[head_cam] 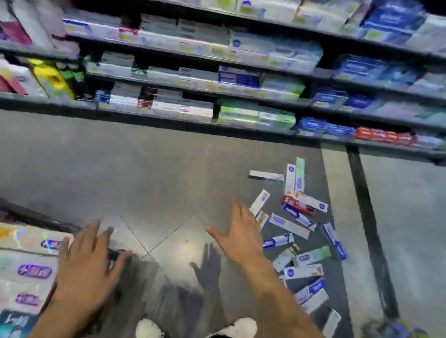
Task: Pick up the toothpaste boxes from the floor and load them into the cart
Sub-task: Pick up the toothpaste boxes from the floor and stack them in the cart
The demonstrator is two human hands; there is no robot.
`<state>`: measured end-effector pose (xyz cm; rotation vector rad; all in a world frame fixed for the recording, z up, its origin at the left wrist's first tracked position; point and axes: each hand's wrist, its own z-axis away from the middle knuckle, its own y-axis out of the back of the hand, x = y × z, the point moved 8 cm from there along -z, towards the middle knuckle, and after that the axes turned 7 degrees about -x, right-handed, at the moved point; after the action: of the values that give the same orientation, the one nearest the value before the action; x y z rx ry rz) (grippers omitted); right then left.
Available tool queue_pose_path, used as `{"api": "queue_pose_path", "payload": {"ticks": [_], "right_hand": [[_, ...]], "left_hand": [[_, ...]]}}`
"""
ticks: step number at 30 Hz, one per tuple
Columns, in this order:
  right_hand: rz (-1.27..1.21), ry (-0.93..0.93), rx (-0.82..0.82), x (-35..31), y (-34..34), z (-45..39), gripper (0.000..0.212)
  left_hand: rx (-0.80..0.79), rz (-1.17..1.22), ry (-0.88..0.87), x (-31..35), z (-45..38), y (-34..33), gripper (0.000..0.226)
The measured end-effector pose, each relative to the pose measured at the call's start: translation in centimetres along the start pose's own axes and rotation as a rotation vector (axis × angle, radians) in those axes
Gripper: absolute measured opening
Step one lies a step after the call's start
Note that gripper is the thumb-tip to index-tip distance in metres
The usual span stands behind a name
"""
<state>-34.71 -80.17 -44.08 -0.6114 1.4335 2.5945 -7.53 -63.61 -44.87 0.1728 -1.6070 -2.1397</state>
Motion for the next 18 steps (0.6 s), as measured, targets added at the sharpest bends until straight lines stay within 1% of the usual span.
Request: {"api": "queue_pose_path", "payload": {"ticks": [4, 8, 10, 11, 13, 16, 18], "right_hand": [[-0.11, -0.24, 0.183, 13.9, 6.5, 5.6, 0.088], [-0.285, -0.495, 0.35, 26.0, 9.4, 13.2, 0.083], [-0.376, -0.576, 0.423, 30.7, 9.7, 16.4, 0.087], [-0.409, -0.611, 0.45, 32.8, 9.5, 17.6, 0.087], [-0.453, -0.679, 0.474, 36.1, 8.8, 19.5, 0.082], [-0.506, -0.754, 0.535, 40.3, 7.3, 21.3, 0.075], [-0.557, -0.829, 0.544, 42.9, 5.5, 21.9, 0.074]], "left_hand": [[-0.019, -0.161, -0.421, 17.3, -5.6, 1.8, 0.073], [-0.077, -0.209, -0.696, 33.7, -5.7, 1.5, 0.08], [-0.073, -0.264, -0.822, 40.5, -4.4, 0.6, 0.076], [-0.088, -0.296, -0.875, 43.3, -3.8, 0.0, 0.074], [-0.128, -0.336, -0.965, 47.8, -2.4, -1.8, 0.07], [-0.14, -0.423, -1.086, 52.9, -1.0, -4.8, 0.07], [-0.187, -0.469, -1.142, 55.6, -0.5, -7.0, 0.066]]}}
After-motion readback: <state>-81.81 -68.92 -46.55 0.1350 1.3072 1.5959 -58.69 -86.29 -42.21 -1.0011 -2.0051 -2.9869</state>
